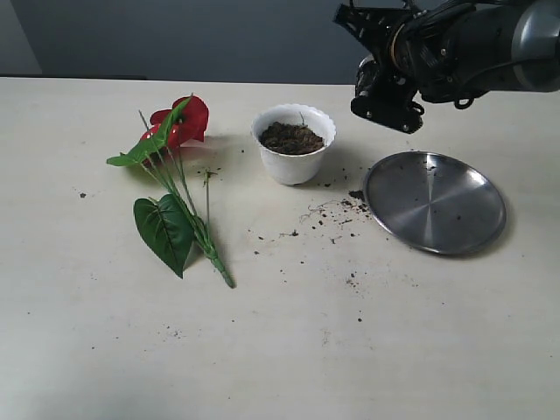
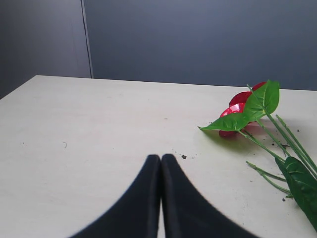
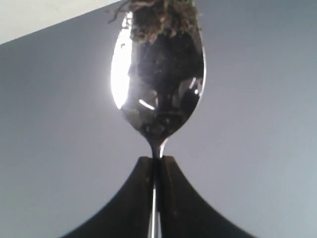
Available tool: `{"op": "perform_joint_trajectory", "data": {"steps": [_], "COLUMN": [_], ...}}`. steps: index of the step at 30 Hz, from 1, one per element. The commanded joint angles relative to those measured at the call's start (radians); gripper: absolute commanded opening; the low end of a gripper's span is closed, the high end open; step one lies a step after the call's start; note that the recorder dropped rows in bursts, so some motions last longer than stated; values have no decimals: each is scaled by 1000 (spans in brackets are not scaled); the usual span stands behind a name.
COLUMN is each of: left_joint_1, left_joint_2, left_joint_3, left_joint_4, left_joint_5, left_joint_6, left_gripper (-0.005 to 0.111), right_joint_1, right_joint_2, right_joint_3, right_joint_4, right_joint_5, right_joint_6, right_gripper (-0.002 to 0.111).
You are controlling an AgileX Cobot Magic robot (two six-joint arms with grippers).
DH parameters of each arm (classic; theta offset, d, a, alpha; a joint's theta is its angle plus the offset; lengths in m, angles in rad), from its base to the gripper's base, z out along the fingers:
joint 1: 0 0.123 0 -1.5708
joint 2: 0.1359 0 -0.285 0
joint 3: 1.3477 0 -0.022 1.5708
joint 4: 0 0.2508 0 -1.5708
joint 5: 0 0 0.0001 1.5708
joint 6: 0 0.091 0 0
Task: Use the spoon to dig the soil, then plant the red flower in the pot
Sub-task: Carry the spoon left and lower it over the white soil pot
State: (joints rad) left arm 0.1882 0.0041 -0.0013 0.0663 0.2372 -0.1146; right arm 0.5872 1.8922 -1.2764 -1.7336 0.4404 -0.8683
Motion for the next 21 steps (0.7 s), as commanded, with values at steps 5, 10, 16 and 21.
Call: {"op": "perform_joint_trajectory", "data": {"steps": [5, 10, 16, 21], "left_joint_1": [1, 1, 1, 1], "left_joint_2": [-4, -4, -4, -4], "left_joint_3": [1, 1, 1, 1], "left_joint_4": [1, 1, 1, 1], "left_joint_5": [-5, -5, -7, -5], "left_joint_6": [-7, -7, -7, -7], "left_gripper": [1, 1, 1, 1], "right_joint_1": [58, 84, 102, 111], "right_joint_2": [29, 67, 117, 156], "right_joint_3": [-6, -25, -128, -160], "right_joint_4": [-11, -11, -11, -11], "right_joint_5": [54, 49, 47, 44], "right_joint_6": [-74, -106, -107, -108], "right_gripper": [-1, -1, -1, -1]}}
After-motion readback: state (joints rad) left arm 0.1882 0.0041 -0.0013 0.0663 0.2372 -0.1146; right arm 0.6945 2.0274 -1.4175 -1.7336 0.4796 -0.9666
